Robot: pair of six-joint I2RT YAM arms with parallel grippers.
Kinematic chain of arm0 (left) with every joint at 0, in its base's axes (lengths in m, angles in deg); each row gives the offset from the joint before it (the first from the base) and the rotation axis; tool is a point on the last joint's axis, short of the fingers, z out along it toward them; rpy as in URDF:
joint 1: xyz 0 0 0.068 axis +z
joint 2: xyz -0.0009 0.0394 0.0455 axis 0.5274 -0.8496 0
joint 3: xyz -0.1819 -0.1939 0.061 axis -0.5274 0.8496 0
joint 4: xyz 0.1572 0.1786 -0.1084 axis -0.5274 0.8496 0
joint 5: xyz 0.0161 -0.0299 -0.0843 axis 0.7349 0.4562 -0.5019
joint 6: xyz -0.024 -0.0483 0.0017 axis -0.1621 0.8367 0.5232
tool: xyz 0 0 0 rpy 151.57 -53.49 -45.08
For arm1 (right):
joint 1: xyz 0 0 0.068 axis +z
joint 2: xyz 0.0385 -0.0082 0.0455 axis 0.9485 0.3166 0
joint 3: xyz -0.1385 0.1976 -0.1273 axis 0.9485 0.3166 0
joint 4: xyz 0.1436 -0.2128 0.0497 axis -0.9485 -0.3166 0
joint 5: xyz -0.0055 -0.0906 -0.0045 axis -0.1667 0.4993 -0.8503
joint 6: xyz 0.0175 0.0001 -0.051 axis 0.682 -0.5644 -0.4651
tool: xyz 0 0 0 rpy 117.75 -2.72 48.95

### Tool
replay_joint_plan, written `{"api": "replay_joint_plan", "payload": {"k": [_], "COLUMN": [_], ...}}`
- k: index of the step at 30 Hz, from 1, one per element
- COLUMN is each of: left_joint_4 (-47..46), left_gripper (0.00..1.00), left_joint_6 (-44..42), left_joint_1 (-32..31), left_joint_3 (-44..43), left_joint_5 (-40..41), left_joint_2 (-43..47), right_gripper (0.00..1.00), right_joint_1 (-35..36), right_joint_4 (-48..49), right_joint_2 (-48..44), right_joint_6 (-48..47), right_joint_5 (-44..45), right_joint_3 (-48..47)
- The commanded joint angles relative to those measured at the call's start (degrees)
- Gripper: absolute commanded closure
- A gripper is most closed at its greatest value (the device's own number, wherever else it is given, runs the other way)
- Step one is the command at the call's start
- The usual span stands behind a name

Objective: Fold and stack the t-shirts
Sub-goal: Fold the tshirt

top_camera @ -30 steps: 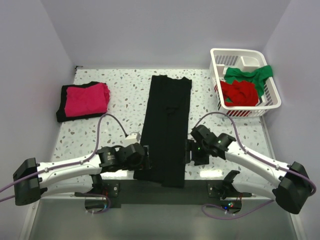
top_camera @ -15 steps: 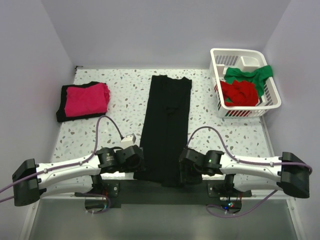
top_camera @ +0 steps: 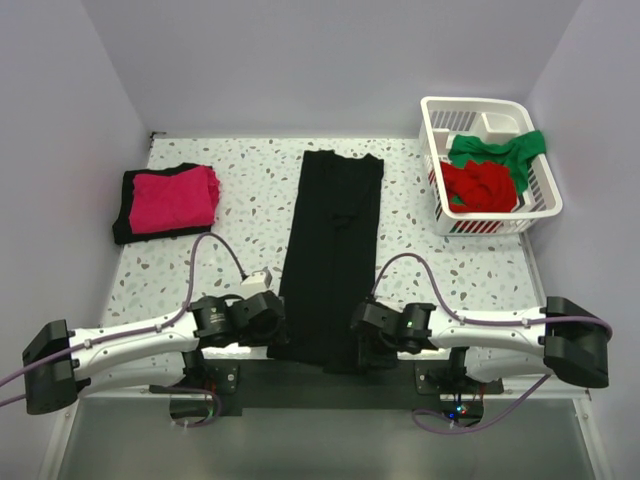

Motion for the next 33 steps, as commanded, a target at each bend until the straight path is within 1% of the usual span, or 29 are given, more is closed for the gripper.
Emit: {"api": "replay_joint_plan", "payload": {"k": [1,5,8,10,12,15,18,21,23,27,29,31,32,33], "left_joint_4": [1.67,0.19,-1.92,-2.1,-2.54,-2.98,-4.3,-4.3,-4.56,-4.83,-5.27,-5.71,-6.06,-6.32], "left_gripper": [0.27,0.27,0.28,0.31,0.34,0.36,0.42,0.47,0.48,0.55,0.55,0.6,0.61,0.67], "left_joint_6": [0.84,0.93,0.4,0.49,0.84,1.1,1.02,1.01,0.75,0.23,-0.13,-0.48,-0.65,-0.83], "left_joint_1": [-0.22,-0.22,-0.22,-0.22,-0.22,-0.22,-0.22,-0.22,-0.22,-0.22,-0.22,-0.22,-0.22,-0.22], "left_joint_3": [1.56,3.23,3.76,4.2,4.47,4.91,5.43,5.7,5.79,5.44,5.43,5.52,5.52,5.52], "left_joint_5": [0.39,-1.1,-2.42,-2.59,-2.94,-3.3,-4.0,-3.91,-4.18,-4.26,-4.44,-4.7,-4.88,-5.14], "left_joint_2": [1.42,0.28,-0.78,-0.87,-0.61,-0.78,-0.96,-2.09,-2.71,-3.33,-3.94,-4.64,-4.82,-5.0], "right_gripper": [0.6,0.62,0.64,0.64,0.65,0.65,0.65,0.67,0.67,0.67,0.67,0.68,0.71,0.73], "right_joint_1": [0.42,0.41,0.5,0.5,0.5,0.5,0.5,0.5,0.5,0.59,0.59,0.5,0.5,0.5], "right_joint_4": [4.13,7.29,5.02,4.4,3.43,2.11,1.41,0.53,0.44,1.31,2.19,2.72,3.33,3.6], "right_joint_2": [0.89,3.79,6.08,6.34,5.73,4.24,2.84,1.6,1.16,0.89,1.07,1.24,1.33,1.42], "right_joint_6": [1.86,0.46,-0.07,-0.16,0.36,1.15,1.95,2.65,3.09,3.35,3.09,2.92,2.74,2.65], "right_joint_5": [0.68,-1.51,-2.05,-2.05,-1.61,-0.91,-0.65,-0.56,-0.65,-0.65,-0.82,-1.08,-1.26,-1.43], "right_joint_3": [0.53,0.44,-0.61,-0.97,-0.71,-0.27,0.44,0.88,1.14,2.02,2.2,2.37,2.46,2.63]}}
